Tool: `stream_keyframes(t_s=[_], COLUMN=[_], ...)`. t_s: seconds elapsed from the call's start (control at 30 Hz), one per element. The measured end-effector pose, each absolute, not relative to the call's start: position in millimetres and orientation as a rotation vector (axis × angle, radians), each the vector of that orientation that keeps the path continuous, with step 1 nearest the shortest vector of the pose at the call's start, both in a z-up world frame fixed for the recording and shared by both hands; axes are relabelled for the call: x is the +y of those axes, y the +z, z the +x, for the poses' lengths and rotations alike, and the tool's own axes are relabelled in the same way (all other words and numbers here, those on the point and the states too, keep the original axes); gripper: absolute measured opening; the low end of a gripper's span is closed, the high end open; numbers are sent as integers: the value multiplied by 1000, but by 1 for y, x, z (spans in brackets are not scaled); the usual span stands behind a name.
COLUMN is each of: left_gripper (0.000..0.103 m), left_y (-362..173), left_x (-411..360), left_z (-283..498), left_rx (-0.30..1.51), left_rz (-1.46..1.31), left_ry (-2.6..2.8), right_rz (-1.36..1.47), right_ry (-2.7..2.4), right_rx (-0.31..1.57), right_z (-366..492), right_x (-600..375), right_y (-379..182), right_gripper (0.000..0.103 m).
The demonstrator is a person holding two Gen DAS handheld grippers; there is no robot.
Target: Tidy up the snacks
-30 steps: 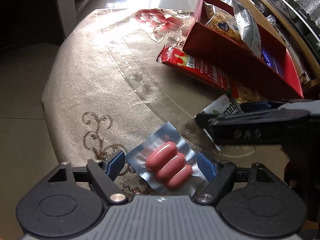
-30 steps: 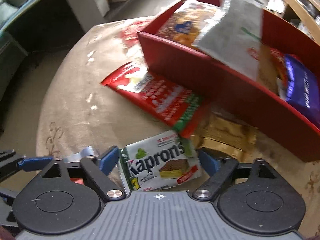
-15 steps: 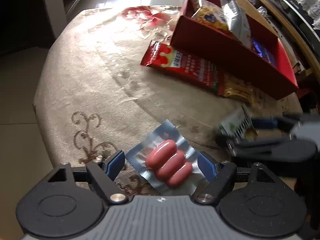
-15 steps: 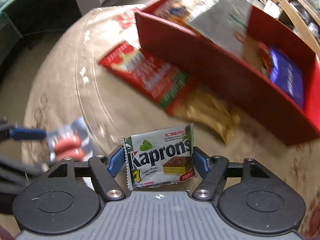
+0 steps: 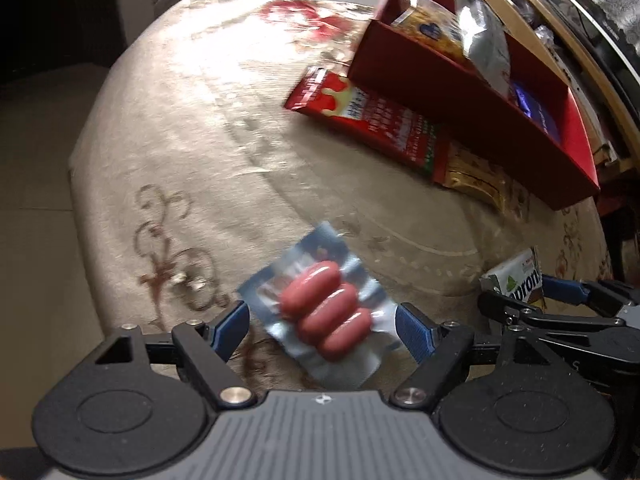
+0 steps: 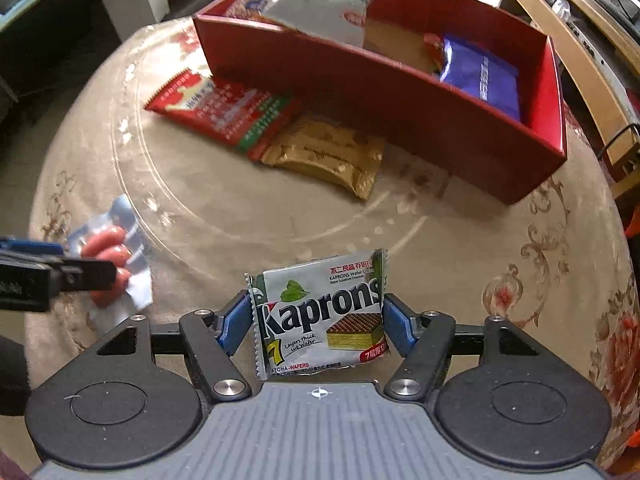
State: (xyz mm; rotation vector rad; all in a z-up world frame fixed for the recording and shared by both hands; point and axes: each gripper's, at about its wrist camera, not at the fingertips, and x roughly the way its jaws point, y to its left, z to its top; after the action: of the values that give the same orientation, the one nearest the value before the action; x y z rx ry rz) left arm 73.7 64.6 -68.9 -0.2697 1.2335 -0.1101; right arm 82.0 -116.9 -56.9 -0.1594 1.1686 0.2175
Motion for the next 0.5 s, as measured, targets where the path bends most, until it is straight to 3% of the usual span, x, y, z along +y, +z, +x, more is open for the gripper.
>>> stream_keyframes(t_s=[0.2, 0.5], left_gripper=[79, 80], left_y=[-61, -73], left_x=[46, 73], left_z=[68, 49], left_rx=[1179, 1244], left_rz=[-109, -448], left_ry=[-96, -16], right_rz=[-129, -109], right_ry=[241, 253], right_rx=[1138, 1108], right_z=[80, 79], right_x=[-129, -134], right_y=[-47, -39], right_gripper=[75, 76])
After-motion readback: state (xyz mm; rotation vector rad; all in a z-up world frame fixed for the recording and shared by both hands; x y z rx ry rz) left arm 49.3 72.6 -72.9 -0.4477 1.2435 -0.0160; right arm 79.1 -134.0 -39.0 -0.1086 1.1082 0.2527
